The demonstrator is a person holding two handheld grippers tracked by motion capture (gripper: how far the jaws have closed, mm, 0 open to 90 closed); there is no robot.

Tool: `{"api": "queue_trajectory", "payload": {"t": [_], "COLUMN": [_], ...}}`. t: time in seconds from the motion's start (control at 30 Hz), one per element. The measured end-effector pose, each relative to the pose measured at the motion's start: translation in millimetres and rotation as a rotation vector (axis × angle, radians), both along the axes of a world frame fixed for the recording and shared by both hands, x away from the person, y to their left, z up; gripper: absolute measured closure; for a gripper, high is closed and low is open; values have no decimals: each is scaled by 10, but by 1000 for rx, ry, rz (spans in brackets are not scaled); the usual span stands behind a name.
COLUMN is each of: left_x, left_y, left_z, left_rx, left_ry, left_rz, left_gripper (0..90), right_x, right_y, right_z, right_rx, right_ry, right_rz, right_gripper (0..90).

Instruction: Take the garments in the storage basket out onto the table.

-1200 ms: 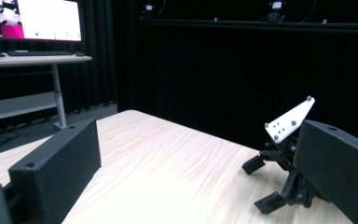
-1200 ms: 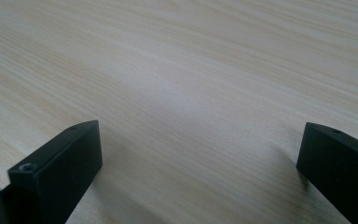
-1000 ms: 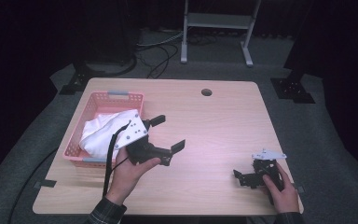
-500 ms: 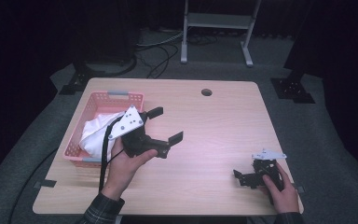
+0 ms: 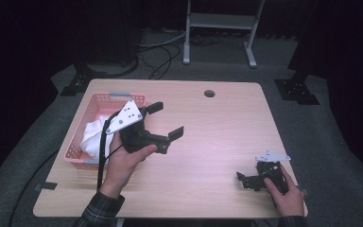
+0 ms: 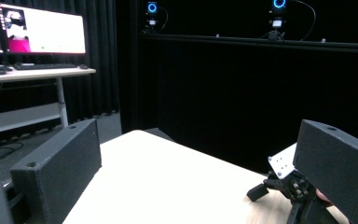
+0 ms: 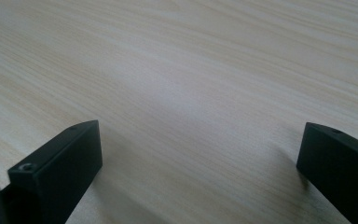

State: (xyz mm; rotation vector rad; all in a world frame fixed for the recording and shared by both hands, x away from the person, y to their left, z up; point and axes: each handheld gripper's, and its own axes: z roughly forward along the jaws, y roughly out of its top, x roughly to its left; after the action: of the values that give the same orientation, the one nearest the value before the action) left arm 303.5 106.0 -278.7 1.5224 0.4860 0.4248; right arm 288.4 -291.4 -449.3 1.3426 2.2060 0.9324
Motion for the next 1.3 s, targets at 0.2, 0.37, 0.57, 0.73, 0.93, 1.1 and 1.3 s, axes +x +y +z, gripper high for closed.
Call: {"api": "queue_trajectory", "payload": {"t": [0.2, 0.37, 0.57, 0.73, 0.93, 1.1, 1.3], "left_x": [35, 62, 82, 113, 186, 230, 288], "left_y": [18, 30, 85, 168, 279, 409, 590], "left_z": [93, 158, 184, 160, 117, 79, 39], "left_rx": [10, 21, 30, 46, 59, 80, 99], "left_ry": [22, 24, 11, 9, 28, 36, 56], "left_rz": [-9, -25, -32, -14, 36, 84, 141], "left_gripper": [0, 0, 0, 0, 0, 0, 0], "right_x": [2, 2, 2, 2, 2, 2, 2], "right_y": [11, 11, 7, 7, 8, 8, 8], "right_z": [0, 0, 0, 0, 0, 0, 0], "right_rx": [1, 1, 1, 1, 1, 2, 2], "right_ry": [0, 0, 0, 0, 0, 0, -1], "right_rz": [-11, -11, -18, -18, -19, -19, -20], "right_gripper": [0, 0, 0, 0, 0, 0, 0]}}
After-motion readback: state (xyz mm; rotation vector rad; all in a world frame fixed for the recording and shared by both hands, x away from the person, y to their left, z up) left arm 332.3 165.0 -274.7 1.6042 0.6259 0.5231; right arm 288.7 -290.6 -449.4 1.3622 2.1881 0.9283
